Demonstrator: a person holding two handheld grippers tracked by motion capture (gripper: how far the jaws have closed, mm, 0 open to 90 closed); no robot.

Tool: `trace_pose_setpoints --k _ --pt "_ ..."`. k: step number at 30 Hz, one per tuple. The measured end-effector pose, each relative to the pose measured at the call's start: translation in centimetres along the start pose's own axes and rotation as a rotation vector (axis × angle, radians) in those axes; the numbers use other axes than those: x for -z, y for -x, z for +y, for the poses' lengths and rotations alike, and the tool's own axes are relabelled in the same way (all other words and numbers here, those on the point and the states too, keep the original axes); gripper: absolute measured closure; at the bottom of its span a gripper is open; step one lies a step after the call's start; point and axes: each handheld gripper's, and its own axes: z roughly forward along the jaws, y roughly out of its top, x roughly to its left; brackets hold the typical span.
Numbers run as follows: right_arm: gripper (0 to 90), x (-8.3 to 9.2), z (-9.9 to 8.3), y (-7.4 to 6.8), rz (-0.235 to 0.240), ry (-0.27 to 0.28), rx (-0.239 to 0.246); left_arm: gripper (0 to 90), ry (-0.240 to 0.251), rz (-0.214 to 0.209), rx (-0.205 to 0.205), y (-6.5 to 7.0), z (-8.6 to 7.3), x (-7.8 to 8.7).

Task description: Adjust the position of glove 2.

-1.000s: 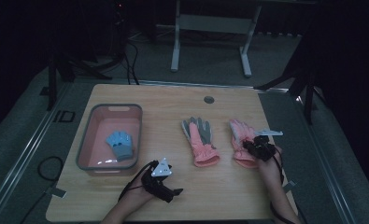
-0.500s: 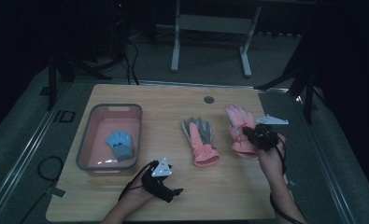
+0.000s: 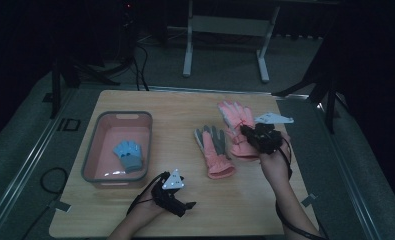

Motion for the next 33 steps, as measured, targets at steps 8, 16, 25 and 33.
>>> trace_pose_setpoints --k 8,16,25,33 --pt "88.8 -1.6 0.6 -3.6 0.036 -0.014 0.043 3.9 0.002 -0.002 -0.003 0.1 0.0 0.0" --pt "88.8 -3.9 -1.0 -4.4 0.02 -0.059 0.018 3.9 0.002 -0.003 -0.007 0.1 0.0 0.0" --pt "88.7 -6.3 -2.6 -4.6 -0.002 -0.112 0.0 4.0 0.001 -0.003 -0.011 0.2 0.0 0.0" --pt "83.4 -8.7 -4.5 -5.0 0.026 -0.161 -0.052 3.9 0.0 -0.005 -0.011 0.2 0.0 0.0"
